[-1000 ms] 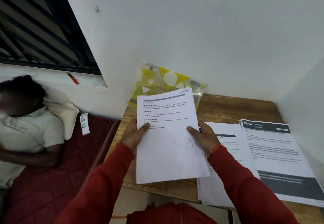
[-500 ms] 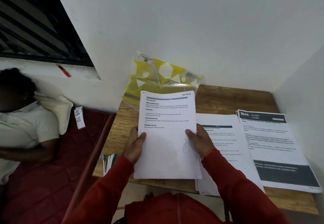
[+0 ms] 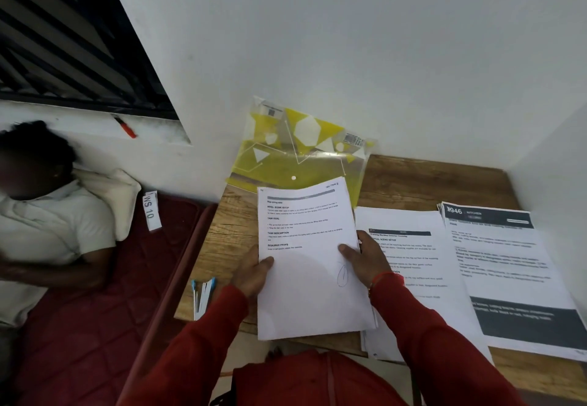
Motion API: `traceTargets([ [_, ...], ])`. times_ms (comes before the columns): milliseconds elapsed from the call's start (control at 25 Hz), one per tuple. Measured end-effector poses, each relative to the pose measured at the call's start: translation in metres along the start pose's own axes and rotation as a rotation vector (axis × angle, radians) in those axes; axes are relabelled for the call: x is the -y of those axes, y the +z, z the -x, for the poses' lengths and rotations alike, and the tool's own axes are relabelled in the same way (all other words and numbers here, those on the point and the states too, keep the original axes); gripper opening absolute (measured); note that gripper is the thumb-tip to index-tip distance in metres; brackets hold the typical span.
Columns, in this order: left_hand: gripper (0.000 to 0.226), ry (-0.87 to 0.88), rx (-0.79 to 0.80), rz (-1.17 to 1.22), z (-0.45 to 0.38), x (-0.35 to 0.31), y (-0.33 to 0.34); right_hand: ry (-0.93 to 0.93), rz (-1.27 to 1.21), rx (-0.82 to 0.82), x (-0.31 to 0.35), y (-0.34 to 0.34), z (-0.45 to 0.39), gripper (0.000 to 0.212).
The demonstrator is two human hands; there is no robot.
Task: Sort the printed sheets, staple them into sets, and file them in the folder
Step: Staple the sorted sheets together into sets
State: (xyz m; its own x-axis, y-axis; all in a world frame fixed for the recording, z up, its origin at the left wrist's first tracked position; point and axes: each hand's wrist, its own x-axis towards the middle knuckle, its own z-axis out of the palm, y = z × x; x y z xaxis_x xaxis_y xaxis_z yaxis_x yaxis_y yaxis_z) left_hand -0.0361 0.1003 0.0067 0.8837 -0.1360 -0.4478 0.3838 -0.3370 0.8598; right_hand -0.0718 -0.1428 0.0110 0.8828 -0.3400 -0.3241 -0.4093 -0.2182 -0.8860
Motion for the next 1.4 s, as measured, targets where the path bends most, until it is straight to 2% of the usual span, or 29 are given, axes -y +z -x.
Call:
traceTargets([
  [160, 0.031, -0.054, -0.066, -0.083, -0.015, 0.011, 0.000, 0.057, 0.109, 0.025, -0.012, 0.013, -0.002, 0.039],
  [400, 0.036, 0.073, -0.248, -0.257, -0.049, -0.025, 0.001, 0.140, 0.314, 0.091, -0.019, 0.017, -0.002, 0.041],
  [600, 0.040, 0.159, -0.263, -0.443, -0.075, -0.022, 0.005, -0.119, 0.680, 0.016, 0.001, 0.013, -0.019, 0.051],
  [720, 0.044, 0.197, -0.301, -0.575, -0.077, -0.017, 0.007, -0.142, 0.655, -0.065, 0.018, 0.015, -0.055, 0.050],
  [800, 0.047, 0.218, -0.310, -0.578, -0.082, -0.022, 0.001, -0.168, 0.659, -0.098, 0.030, 0.018, -0.077, 0.048],
  [880, 0.047, 0.242, -0.306, -0.565, -0.093, -0.028, -0.009, -0.216, 0.738, -0.076, 0.034, 0.025, -0.096, 0.049],
  [960, 0.042, 0.270, -0.298, -0.593, -0.104, -0.031, -0.016, -0.222, 0.815, -0.024, 0.030, 0.031, -0.109, 0.041],
  [1080, 0.033, 0.296, -0.281, -0.608, -0.111, -0.028, -0.024, -0.187, 0.795, 0.019, 0.024, 0.032, -0.115, 0.031],
  [1400, 0.031, 0.307, -0.253, -0.619, -0.121, -0.031, -0.028, -0.277, 0.896, 0.076, 0.021, 0.027, -0.121, 0.028],
])
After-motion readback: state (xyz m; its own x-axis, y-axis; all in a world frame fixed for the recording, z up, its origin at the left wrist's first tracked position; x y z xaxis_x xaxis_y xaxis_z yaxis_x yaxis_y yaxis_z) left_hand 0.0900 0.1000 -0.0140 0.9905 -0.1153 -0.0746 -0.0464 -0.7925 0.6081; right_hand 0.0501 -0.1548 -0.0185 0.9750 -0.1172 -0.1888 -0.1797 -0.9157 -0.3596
